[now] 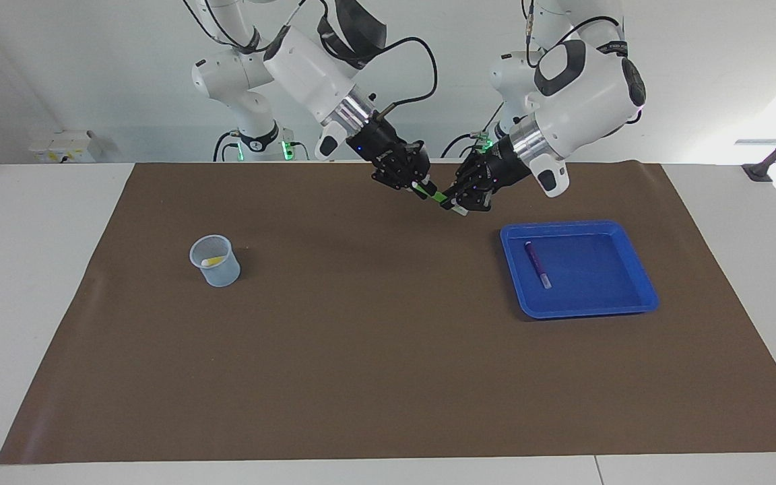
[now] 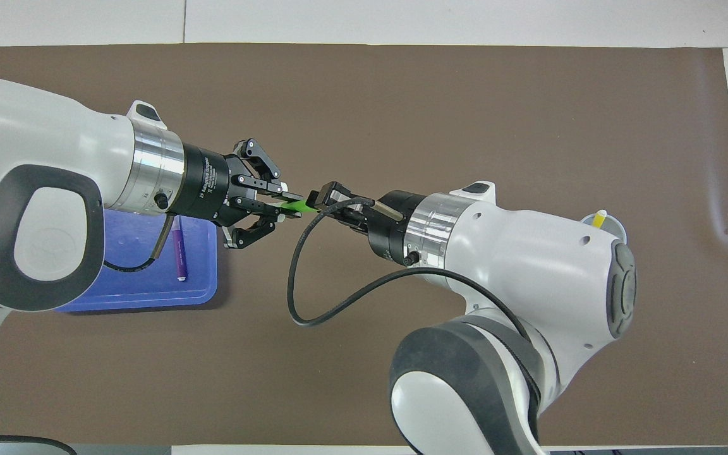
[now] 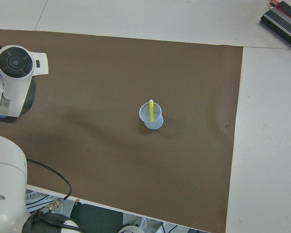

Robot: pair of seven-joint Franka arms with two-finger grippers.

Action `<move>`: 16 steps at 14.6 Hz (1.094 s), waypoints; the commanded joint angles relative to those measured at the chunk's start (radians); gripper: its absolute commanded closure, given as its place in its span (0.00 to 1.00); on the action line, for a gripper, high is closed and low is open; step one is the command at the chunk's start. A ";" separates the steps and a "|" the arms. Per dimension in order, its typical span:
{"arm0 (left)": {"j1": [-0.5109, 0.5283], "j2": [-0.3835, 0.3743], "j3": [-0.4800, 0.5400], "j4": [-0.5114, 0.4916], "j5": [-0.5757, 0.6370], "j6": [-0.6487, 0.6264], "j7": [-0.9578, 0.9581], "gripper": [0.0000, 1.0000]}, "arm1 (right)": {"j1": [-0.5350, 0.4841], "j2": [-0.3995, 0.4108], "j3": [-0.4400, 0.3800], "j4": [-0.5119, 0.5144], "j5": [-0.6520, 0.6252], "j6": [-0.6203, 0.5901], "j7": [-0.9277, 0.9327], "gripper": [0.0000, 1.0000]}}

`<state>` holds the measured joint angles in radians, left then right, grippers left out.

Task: Transfer and insert pens with both arms
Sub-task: 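Grasp the green pen with the right gripper and open the left gripper, then insert the green pen into the cup while the left gripper reaches purple pen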

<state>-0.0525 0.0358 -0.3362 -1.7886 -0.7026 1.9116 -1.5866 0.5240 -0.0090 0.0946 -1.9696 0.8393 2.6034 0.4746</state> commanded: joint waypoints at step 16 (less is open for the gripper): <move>0.221 -0.103 0.013 -0.278 0.412 -0.108 1.202 0.00 | -0.493 -0.052 -0.006 0.147 -0.719 -0.815 -0.673 1.00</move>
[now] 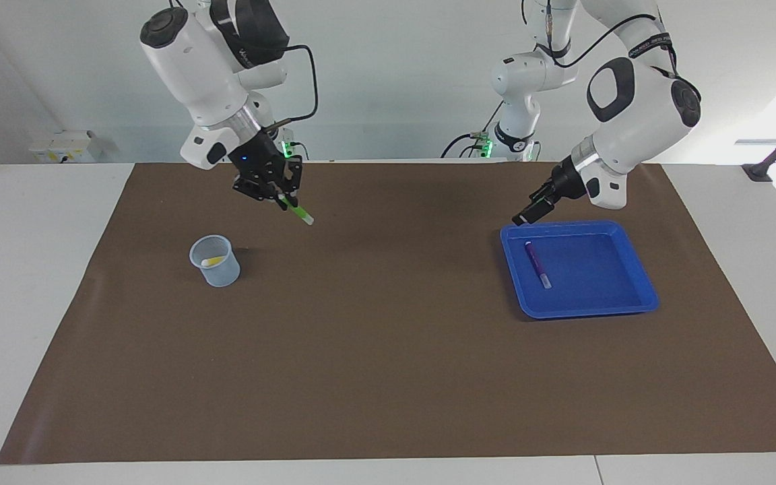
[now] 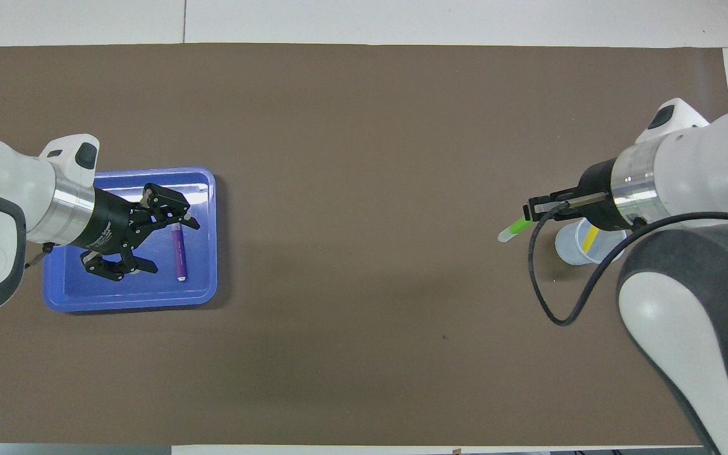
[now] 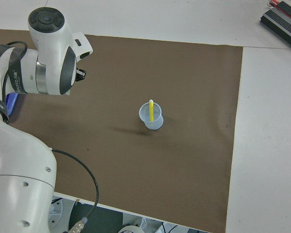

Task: Transfer and insert pens with both arms
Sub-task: 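Insert the green pen into the cup while the left gripper reaches purple pen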

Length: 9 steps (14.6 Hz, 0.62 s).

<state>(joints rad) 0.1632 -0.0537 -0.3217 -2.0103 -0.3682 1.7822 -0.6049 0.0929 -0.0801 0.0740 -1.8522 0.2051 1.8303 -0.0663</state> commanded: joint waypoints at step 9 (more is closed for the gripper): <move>-0.008 0.112 -0.003 -0.220 0.305 0.342 0.465 0.00 | -0.197 0.008 0.015 -0.171 -0.216 0.147 -0.466 1.00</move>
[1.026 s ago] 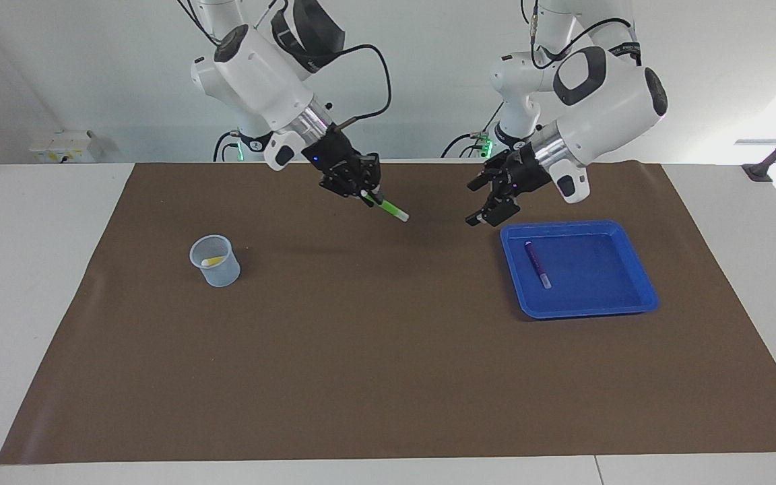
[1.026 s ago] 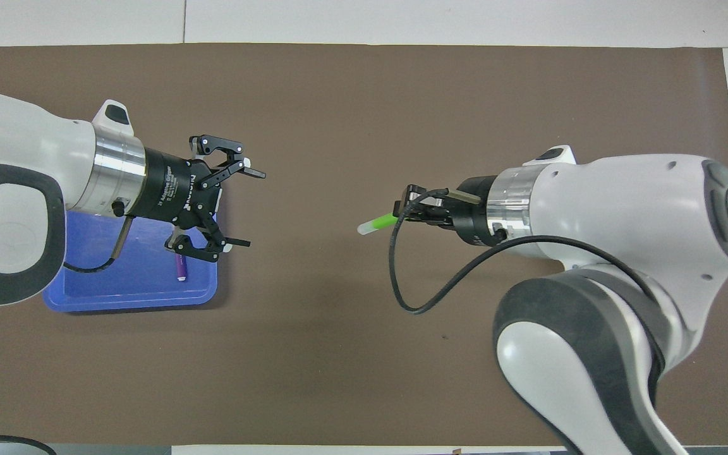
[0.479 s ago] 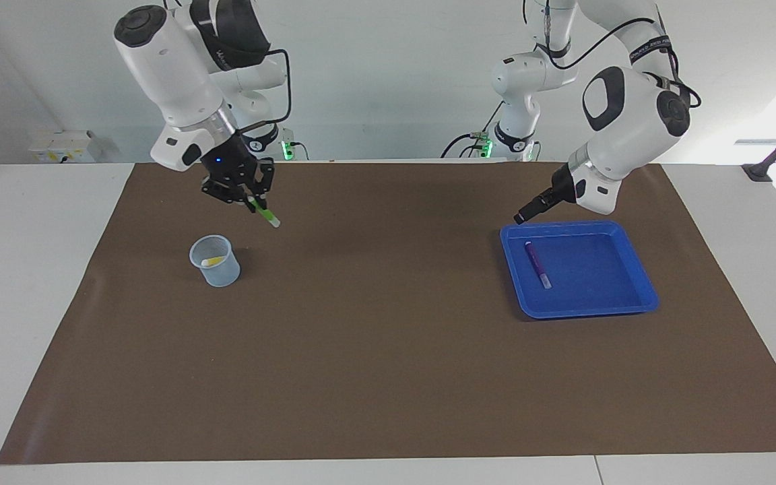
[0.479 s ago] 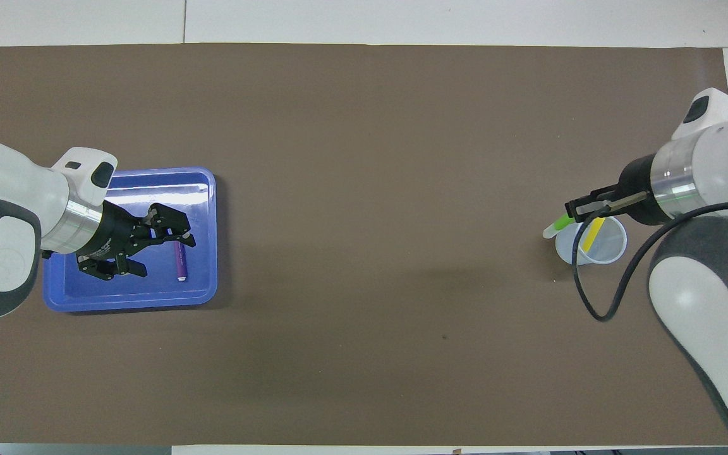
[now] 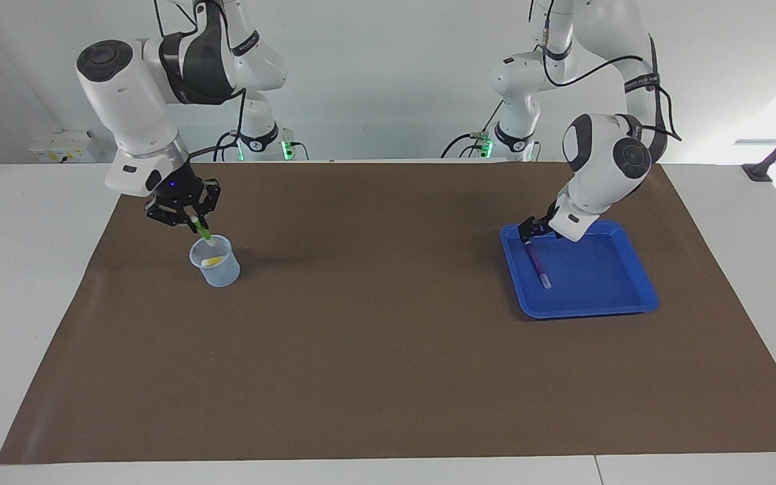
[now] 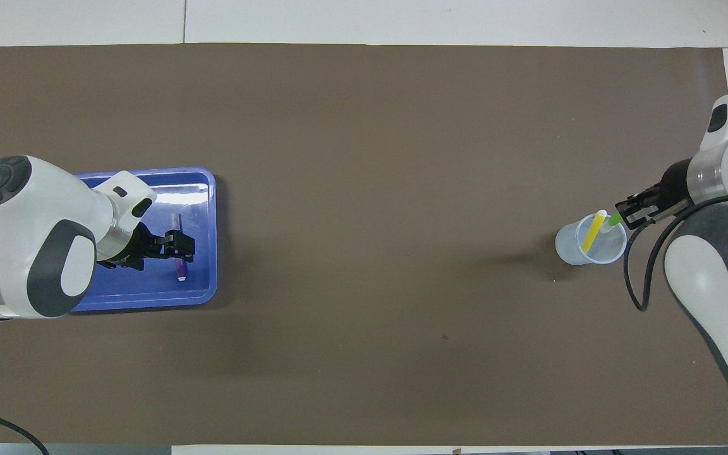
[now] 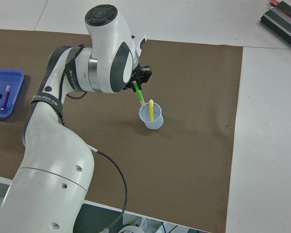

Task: Transfer and insert pens with both arms
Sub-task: 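Insert the green pen into the cup while the left gripper reaches purple pen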

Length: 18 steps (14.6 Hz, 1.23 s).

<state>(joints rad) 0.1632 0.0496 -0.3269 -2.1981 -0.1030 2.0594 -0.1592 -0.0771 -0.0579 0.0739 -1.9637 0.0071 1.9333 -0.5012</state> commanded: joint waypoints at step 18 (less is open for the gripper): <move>-0.002 0.125 0.003 -0.012 0.166 0.261 -0.006 0.23 | -0.040 -0.036 0.017 -0.163 -0.015 0.144 -0.033 0.00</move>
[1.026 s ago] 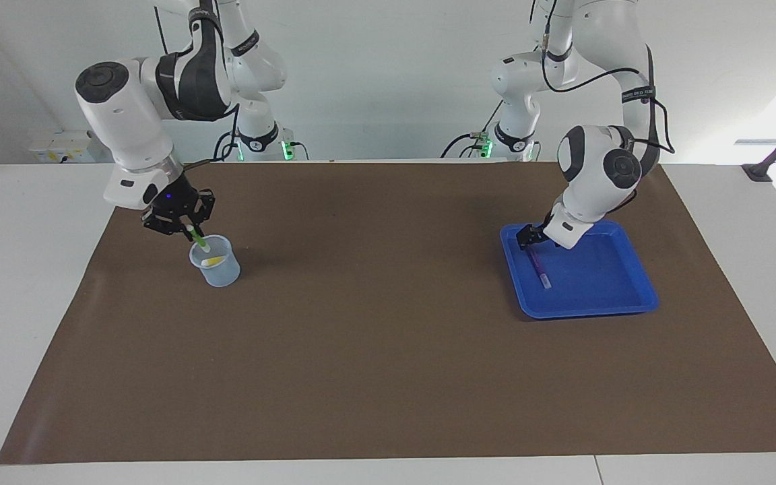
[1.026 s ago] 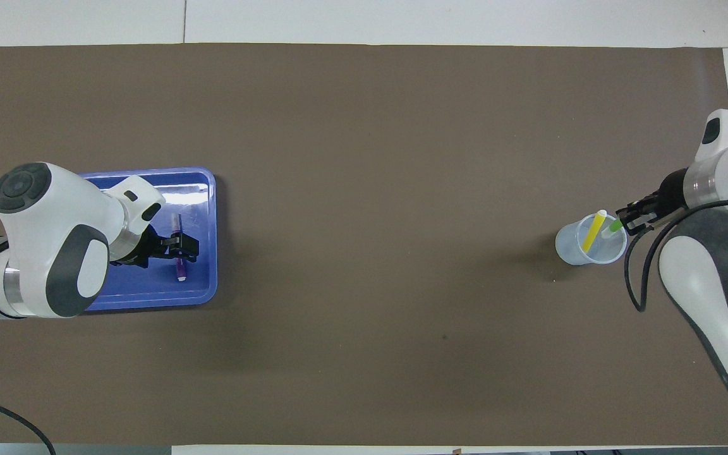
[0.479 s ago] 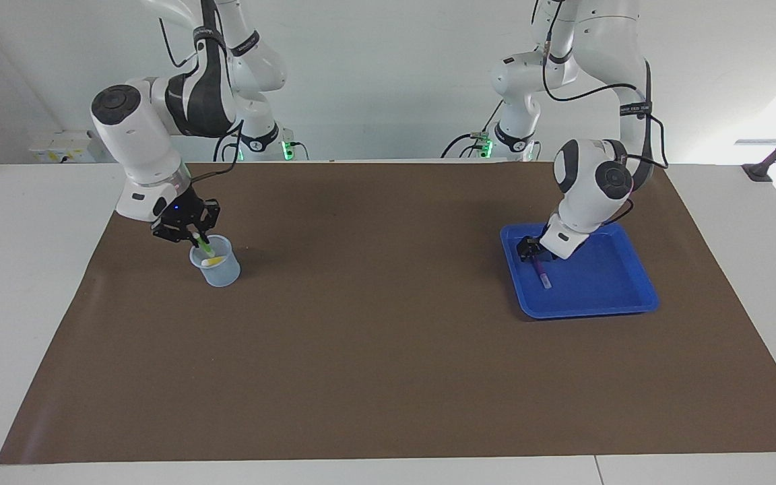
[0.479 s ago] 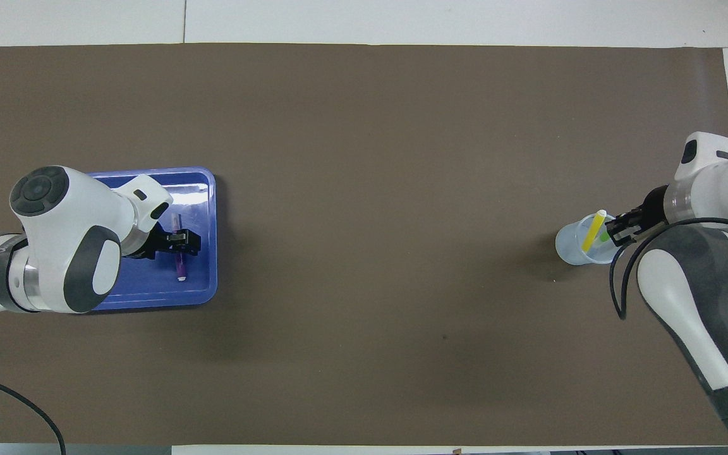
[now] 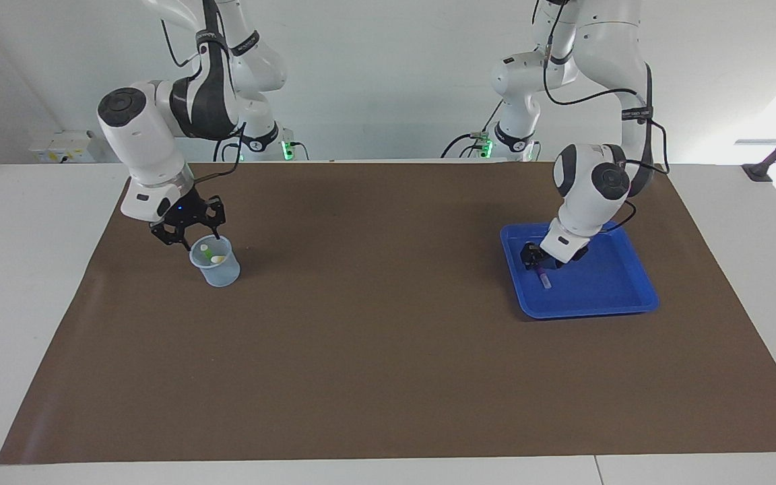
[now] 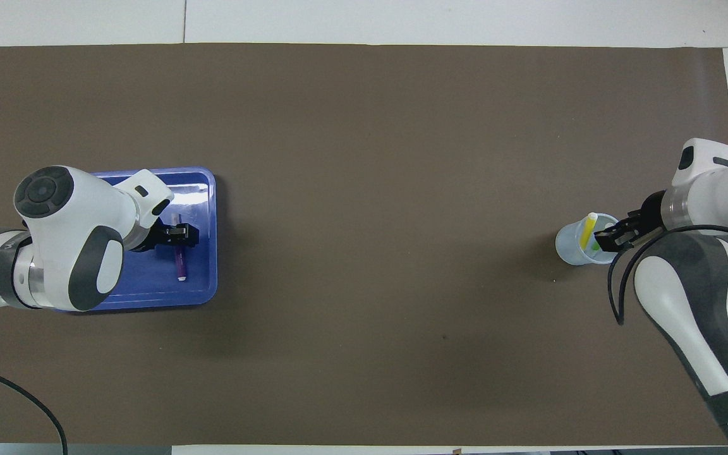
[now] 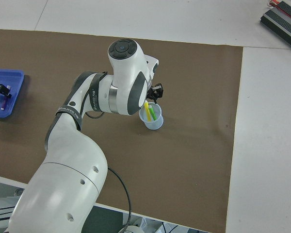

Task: Transfer and insert pens with both arms
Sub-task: 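Insert the green pen into the cup while the left gripper reaches purple pen, then release the green pen while the left gripper grasps the purple pen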

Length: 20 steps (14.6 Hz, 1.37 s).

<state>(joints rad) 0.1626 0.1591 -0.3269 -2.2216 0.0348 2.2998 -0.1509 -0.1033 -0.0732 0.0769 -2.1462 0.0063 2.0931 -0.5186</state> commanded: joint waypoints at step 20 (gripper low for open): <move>0.038 0.036 0.003 0.230 -0.048 -0.351 -0.047 1.00 | 0.212 -0.019 0.053 0.180 0.740 0.057 0.811 0.00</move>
<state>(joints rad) 0.1912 0.1749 -0.3221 -2.0839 0.0095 2.0681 -0.1862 0.0976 -0.0948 0.1242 -1.9630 0.6724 2.1113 0.2020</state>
